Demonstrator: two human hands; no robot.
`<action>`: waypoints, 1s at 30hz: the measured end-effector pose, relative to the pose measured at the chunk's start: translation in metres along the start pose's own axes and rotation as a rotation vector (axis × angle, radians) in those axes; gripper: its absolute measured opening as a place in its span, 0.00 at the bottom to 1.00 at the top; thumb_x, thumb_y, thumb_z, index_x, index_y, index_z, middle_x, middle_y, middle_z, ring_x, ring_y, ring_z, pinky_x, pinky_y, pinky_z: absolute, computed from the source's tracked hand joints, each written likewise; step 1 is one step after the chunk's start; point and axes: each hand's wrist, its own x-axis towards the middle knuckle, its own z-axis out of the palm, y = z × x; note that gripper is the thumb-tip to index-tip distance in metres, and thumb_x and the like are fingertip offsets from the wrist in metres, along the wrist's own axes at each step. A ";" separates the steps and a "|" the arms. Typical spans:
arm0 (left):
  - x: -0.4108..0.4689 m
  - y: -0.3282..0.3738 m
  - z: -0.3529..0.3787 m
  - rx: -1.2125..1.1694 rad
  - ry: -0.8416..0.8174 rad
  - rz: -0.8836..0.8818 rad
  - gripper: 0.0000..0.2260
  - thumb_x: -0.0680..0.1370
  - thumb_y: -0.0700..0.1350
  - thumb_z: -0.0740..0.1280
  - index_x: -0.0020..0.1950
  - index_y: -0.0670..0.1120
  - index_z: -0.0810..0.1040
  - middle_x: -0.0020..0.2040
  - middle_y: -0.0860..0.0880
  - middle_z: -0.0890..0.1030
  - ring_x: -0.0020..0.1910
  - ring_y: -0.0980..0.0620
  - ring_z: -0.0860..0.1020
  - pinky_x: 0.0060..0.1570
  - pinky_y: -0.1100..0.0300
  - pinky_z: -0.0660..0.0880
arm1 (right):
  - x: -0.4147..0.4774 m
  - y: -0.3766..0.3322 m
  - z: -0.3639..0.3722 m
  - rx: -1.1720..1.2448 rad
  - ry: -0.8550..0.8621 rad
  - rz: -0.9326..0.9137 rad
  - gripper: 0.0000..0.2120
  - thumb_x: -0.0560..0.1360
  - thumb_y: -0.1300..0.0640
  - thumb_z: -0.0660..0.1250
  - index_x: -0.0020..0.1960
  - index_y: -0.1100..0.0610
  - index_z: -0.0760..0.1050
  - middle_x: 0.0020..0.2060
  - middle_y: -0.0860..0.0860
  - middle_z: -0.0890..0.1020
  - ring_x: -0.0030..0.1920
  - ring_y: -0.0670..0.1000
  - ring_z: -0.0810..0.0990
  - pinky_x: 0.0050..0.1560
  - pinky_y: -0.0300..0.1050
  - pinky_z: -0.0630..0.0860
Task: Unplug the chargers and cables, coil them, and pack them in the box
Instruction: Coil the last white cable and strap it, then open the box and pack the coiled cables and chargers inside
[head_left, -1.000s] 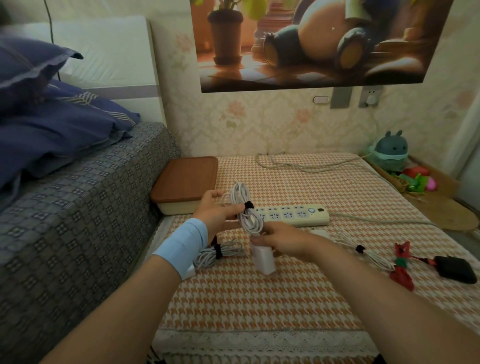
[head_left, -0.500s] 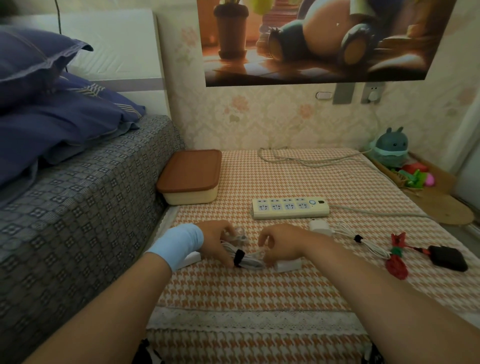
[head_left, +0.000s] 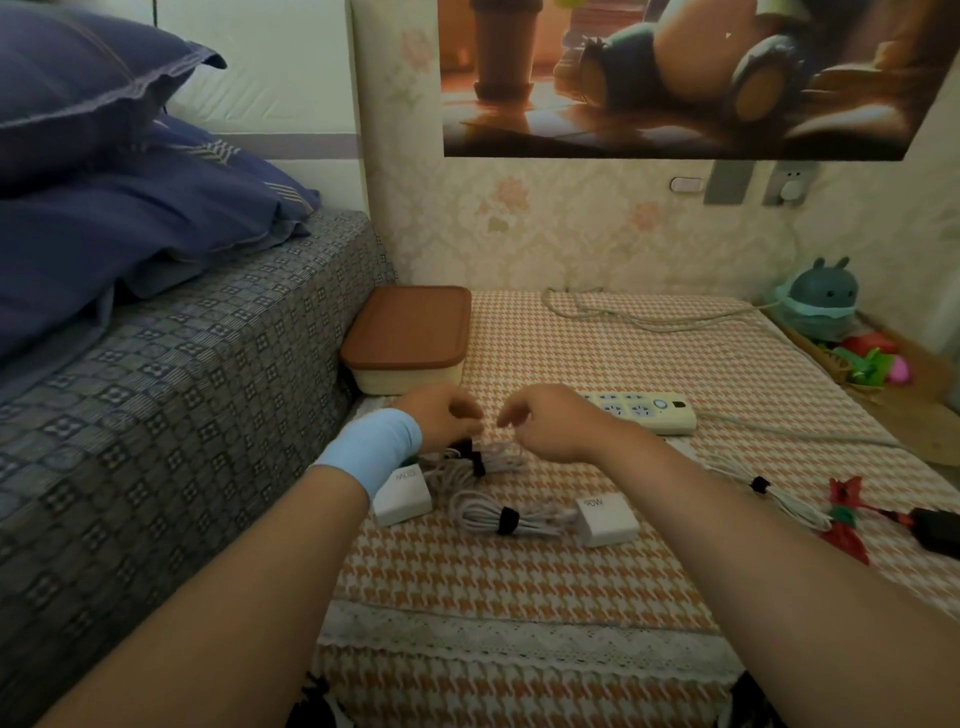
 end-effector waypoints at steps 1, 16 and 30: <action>0.007 -0.010 -0.002 -0.067 0.083 -0.035 0.14 0.79 0.51 0.68 0.63 0.49 0.79 0.62 0.51 0.79 0.60 0.51 0.77 0.60 0.56 0.72 | 0.010 -0.002 0.001 -0.017 0.068 -0.010 0.17 0.77 0.64 0.61 0.60 0.51 0.81 0.62 0.52 0.79 0.58 0.53 0.78 0.56 0.50 0.78; 0.103 -0.108 0.005 0.300 0.291 -0.156 0.30 0.78 0.55 0.64 0.78 0.55 0.57 0.79 0.47 0.54 0.78 0.44 0.51 0.76 0.47 0.50 | 0.156 0.004 0.051 -0.536 0.066 -0.171 0.38 0.80 0.71 0.56 0.83 0.54 0.45 0.82 0.52 0.45 0.82 0.54 0.44 0.79 0.60 0.50; 0.115 -0.098 0.008 0.043 0.391 0.062 0.08 0.81 0.49 0.62 0.55 0.48 0.78 0.69 0.47 0.73 0.76 0.46 0.59 0.76 0.45 0.49 | 0.145 0.029 0.041 -0.768 0.435 -0.752 0.06 0.74 0.60 0.72 0.50 0.58 0.78 0.41 0.55 0.77 0.40 0.57 0.77 0.44 0.53 0.75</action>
